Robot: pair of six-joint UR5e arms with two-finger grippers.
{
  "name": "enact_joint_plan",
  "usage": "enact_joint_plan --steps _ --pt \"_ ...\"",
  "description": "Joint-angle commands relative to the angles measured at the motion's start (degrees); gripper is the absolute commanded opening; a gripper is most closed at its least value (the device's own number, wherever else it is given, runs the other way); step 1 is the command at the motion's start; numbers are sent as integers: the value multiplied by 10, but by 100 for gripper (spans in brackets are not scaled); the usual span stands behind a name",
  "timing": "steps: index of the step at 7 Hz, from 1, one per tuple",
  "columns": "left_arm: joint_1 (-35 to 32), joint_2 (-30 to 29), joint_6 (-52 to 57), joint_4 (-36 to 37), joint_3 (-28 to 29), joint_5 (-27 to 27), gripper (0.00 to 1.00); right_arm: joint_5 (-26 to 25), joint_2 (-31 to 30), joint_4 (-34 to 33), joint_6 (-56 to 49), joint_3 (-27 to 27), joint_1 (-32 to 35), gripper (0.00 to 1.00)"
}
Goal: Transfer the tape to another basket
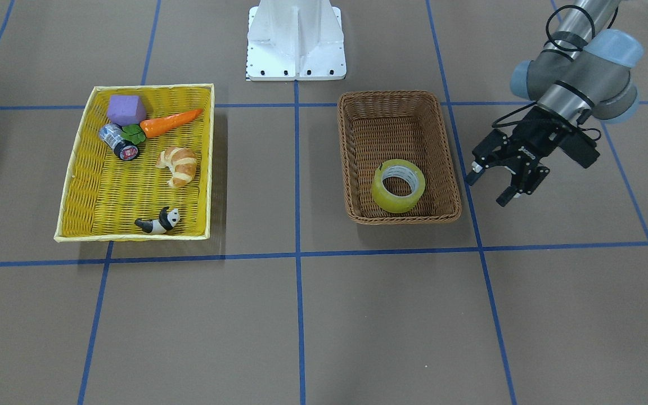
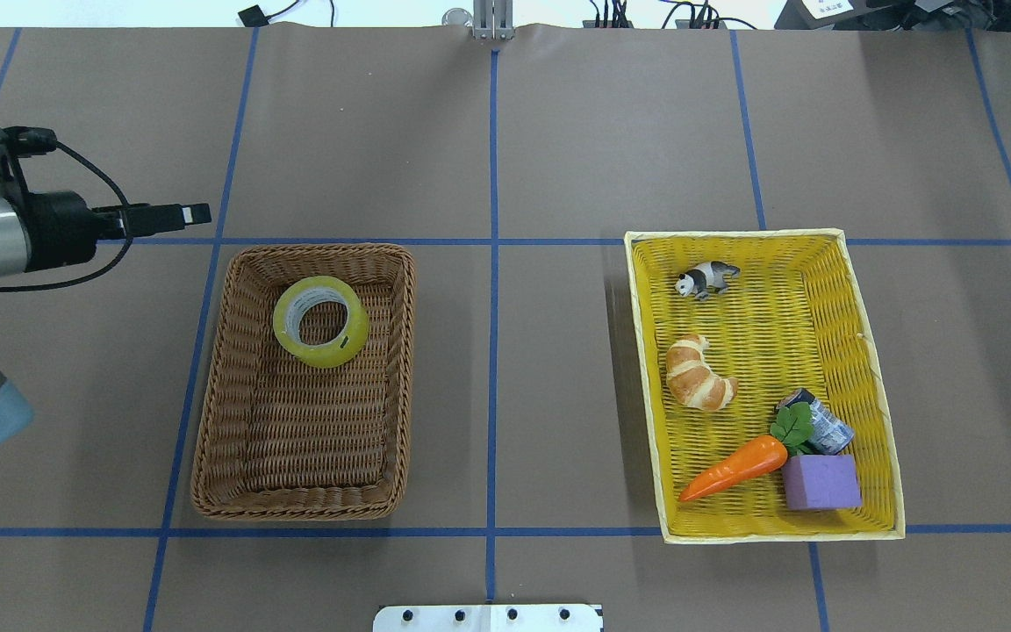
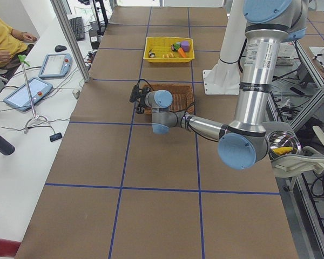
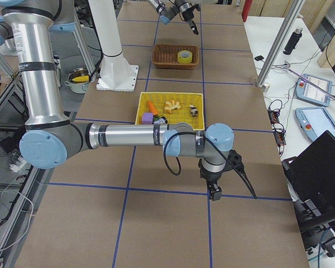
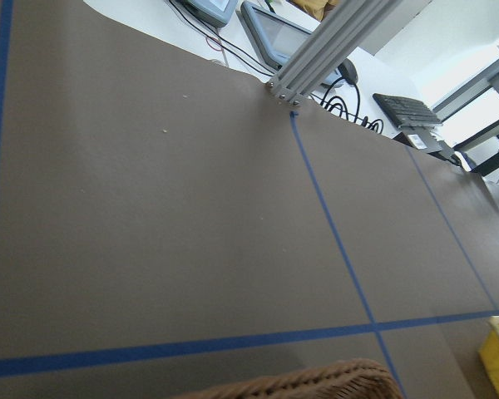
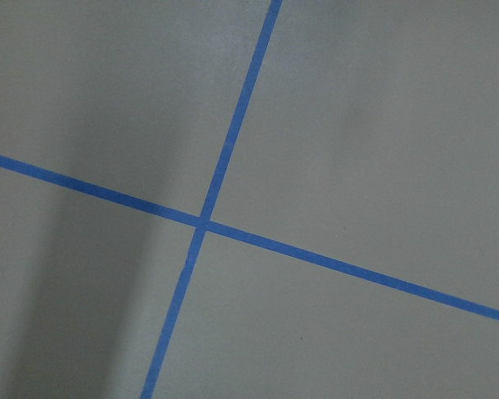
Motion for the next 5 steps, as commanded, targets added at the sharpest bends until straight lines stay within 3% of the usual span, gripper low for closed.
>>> enact_joint_plan --steps 1,3,5 --pt "-115 28 173 109 0 -96 99 0 -10 0 0 -2 0 100" --pt "-228 42 359 263 0 -185 99 0 -13 0 0 -3 0 100" --pt "-322 47 579 448 3 -206 99 -1 -21 0 -1 -3 0 100"
